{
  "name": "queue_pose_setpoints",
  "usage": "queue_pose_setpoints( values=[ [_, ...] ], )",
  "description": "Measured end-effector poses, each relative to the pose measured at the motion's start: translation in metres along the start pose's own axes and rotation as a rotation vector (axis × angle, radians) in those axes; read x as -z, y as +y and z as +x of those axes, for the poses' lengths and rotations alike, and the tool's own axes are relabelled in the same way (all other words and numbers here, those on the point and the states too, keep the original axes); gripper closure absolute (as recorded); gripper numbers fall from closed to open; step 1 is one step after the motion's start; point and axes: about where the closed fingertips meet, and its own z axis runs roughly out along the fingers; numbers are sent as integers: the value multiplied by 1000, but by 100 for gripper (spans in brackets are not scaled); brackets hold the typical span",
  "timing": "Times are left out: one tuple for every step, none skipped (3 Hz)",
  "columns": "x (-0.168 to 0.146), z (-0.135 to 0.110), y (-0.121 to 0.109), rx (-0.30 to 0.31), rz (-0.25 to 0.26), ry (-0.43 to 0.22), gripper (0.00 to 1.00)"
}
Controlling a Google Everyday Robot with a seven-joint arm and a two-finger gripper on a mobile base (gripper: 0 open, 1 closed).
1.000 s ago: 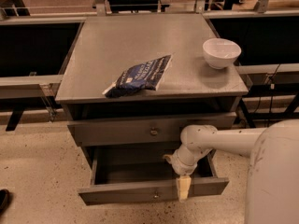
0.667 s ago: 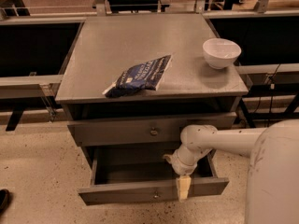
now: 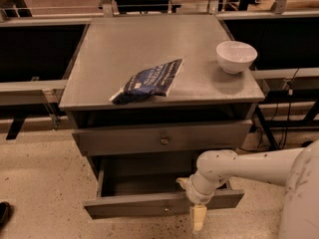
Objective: Open middle drawer
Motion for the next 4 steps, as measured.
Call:
queue_pose_setpoints(
  values=[
    [-10,9,4,-28,-17,-59,17],
    [-15,12,7,-40,-31,-91,40],
    [-16,10,10,-33,-41,-97,63],
    [-15,8,11,-23,-48,-97,84]
  ],
)
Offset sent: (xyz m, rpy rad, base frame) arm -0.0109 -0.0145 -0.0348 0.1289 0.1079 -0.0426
